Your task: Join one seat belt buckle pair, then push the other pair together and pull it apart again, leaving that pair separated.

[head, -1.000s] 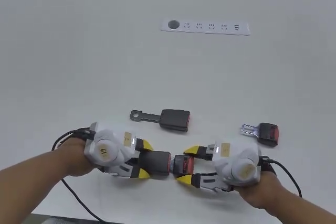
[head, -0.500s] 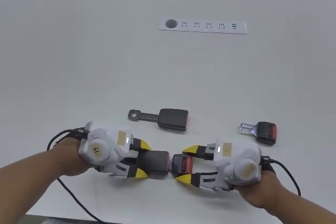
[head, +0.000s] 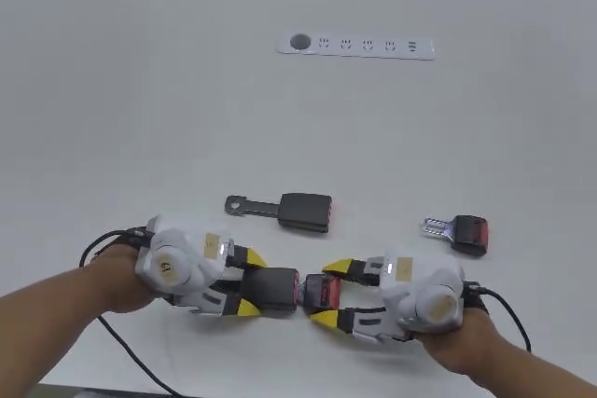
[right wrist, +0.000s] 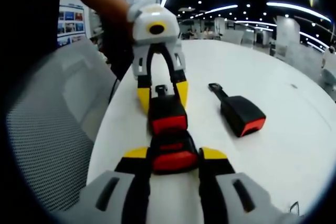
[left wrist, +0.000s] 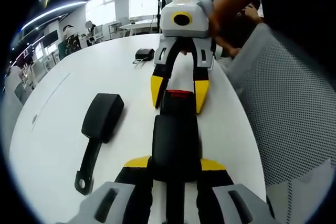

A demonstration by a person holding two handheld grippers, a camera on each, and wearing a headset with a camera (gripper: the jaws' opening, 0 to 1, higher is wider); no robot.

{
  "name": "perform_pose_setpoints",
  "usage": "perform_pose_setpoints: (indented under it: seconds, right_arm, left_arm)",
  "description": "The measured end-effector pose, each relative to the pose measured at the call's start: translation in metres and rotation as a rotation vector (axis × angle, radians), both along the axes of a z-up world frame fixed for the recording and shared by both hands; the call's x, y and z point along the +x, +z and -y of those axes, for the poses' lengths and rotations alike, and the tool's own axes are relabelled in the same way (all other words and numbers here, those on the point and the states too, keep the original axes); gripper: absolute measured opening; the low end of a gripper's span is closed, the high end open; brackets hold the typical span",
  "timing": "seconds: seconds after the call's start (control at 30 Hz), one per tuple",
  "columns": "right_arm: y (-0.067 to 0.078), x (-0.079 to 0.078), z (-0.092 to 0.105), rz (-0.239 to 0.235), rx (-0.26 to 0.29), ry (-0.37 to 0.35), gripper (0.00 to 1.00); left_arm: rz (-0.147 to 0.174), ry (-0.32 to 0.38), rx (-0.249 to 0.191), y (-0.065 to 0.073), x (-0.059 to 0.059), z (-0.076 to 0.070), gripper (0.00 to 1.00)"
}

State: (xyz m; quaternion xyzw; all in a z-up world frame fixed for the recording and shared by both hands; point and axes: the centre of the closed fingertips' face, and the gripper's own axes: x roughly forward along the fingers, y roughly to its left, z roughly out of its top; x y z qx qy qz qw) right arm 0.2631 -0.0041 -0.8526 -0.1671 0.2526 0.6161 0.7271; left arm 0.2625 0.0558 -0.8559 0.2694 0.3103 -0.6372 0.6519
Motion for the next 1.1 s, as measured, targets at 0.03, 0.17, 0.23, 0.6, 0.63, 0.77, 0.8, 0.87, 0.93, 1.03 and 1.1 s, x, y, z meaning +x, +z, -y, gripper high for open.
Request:
perform_pose_setpoints:
  seconds: [0.03,0.17,0.23,0.6,0.63,0.77,0.8,0.87,0.93,1.03,1.1]
  right_arm:
    - [0.0002,-0.0002,0.0001,0.002,-0.002,0.001,0.35]
    - [-0.0001,0.0003,0.0011,0.009,-0.005,0.003,0.35]
    - [0.0,0.0003,0.0013,0.007,-0.006,0.005,0.35]
    - [-0.0009,0.0011,0.0025,-0.009,0.014,-0.02,0.35]
    - [-0.0007,0.0011,0.0025,-0.009,0.015,-0.02,0.35]
    - [-0.0004,0.001,0.0028,-0.002,0.017,-0.017,0.35]
    - [-0.0003,0.001,0.0029,-0.002,0.018,-0.019,0.35]
    - [-0.0004,0.0014,0.0031,-0.002,0.022,-0.025,0.35]
    - [-0.0002,0.0013,0.003,-0.004,0.024,-0.029,0.35]
    - [0.0,0.0013,0.0029,-0.005,0.025,-0.03,0.35]
    - [-0.0001,0.0013,0.0025,0.003,0.02,-0.029,0.35]
  left_arm:
    - [0.0,-0.003,0.001,0.0002,-0.0002,0.0002,0.32]
    - [0.0,-0.017,0.005,0.0007,-0.0007,0.0002,0.32]
    - [0.0,-0.021,0.005,-0.0008,0.0,-0.0008,0.32]
    - [-0.003,-0.002,-0.01,-0.0008,0.0009,0.0,0.32]
    - [-0.002,-0.003,-0.011,-0.0007,0.0009,0.0001,0.32]
    - [-0.005,-0.003,-0.017,0.0008,0.0004,0.0013,0.32]
    - [-0.002,-0.004,-0.023,0.0014,0.001,0.0021,0.32]
    - [-0.004,-0.004,-0.02,0.0018,0.0002,0.0019,0.32]
    - [-0.004,-0.008,-0.016,0.0016,0.0003,0.0015,0.32]
    - [-0.003,-0.01,-0.013,0.0001,0.0007,0.0,0.32]
    - [0.0,-0.011,-0.012,-0.0011,0.0008,-0.0009,0.33]
